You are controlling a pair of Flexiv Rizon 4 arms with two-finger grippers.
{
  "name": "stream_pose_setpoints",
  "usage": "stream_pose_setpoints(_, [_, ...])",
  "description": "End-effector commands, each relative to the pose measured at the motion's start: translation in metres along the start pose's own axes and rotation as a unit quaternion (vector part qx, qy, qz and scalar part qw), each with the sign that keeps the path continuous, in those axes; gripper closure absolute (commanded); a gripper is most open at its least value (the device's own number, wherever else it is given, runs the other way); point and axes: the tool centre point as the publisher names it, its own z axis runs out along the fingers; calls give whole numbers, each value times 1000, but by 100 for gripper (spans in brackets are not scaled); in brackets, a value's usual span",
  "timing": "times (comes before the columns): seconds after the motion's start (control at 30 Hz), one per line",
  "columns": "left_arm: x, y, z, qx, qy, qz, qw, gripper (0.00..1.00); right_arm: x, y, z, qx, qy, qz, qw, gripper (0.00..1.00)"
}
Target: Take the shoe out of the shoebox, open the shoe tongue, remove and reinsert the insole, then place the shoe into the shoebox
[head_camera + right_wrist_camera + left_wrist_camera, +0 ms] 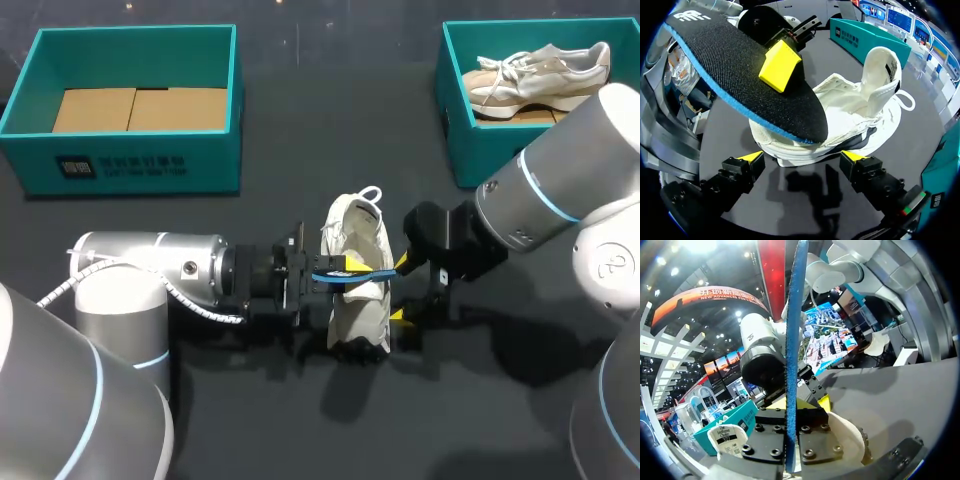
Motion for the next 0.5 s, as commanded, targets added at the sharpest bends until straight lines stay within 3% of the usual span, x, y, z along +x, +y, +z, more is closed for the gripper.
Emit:
stream_pose_setpoints(0.03, [4, 5, -5, 7, -5, 1, 1000, 100, 1, 0, 0, 0, -1, 0, 1000, 0])
stream_pose_setpoints(0.5, [5, 28, -1, -6, -6, 13, 1000, 100, 1, 0, 0, 0, -1, 0, 1000, 0])
